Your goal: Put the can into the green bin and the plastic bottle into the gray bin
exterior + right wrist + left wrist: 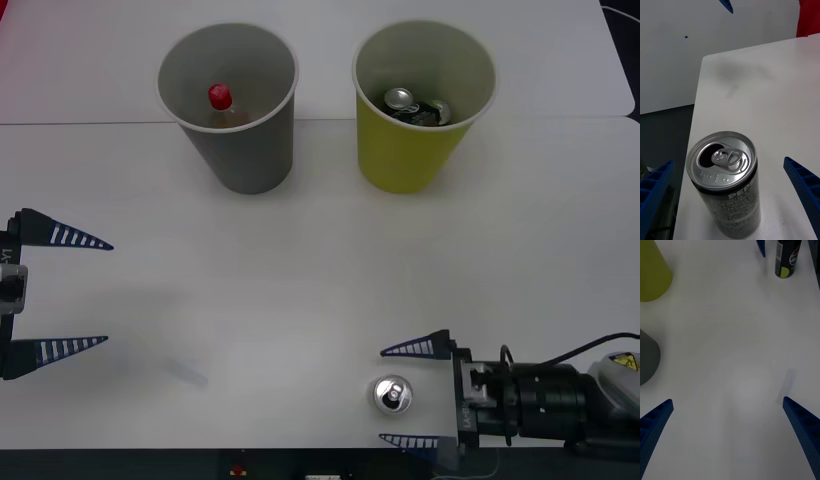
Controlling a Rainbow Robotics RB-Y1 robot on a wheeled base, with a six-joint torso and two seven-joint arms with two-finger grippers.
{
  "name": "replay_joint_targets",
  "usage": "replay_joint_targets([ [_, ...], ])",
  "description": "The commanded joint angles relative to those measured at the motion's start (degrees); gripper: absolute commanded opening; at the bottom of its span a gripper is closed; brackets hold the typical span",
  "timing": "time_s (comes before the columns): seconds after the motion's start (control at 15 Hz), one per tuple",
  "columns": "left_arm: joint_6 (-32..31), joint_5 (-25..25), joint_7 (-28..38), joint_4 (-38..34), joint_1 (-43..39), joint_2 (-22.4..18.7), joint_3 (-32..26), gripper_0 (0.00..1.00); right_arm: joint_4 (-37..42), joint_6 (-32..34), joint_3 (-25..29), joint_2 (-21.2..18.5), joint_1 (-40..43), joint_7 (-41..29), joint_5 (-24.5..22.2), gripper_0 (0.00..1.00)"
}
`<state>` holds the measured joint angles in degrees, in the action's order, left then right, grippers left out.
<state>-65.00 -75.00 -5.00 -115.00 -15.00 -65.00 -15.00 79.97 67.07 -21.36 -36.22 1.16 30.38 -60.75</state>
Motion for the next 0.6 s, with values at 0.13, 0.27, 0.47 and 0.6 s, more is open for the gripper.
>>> replay_joint_targets([
  [0.13, 0.0, 0.0, 0.0, 0.0, 0.0, 0.0, 0.0, 1.0, 0.01, -0.1, -0.08, 0.27, 0.16, 0.65, -0.07, 0.26],
  [0.27, 0.0, 0.0, 0.0, 0.0, 0.0, 0.0, 0.0, 1.0, 0.01, -0.1, -0.08, 0.36, 0.07, 0.65, -0.07, 0.0],
  [0.47, 0.0, 0.0, 0.0, 0.0, 0.0, 0.0, 0.0, 1.0, 0.01, -0.1, 0.01, 0.45, 0.07, 0.38, -0.07, 0.0],
  [0.6, 0.0, 0.0, 0.0, 0.0, 0.0, 0.0, 0.0, 1.0, 0.01, -0.1, 0.01, 0.45, -0.02, 0.21, 0.02, 0.0],
])
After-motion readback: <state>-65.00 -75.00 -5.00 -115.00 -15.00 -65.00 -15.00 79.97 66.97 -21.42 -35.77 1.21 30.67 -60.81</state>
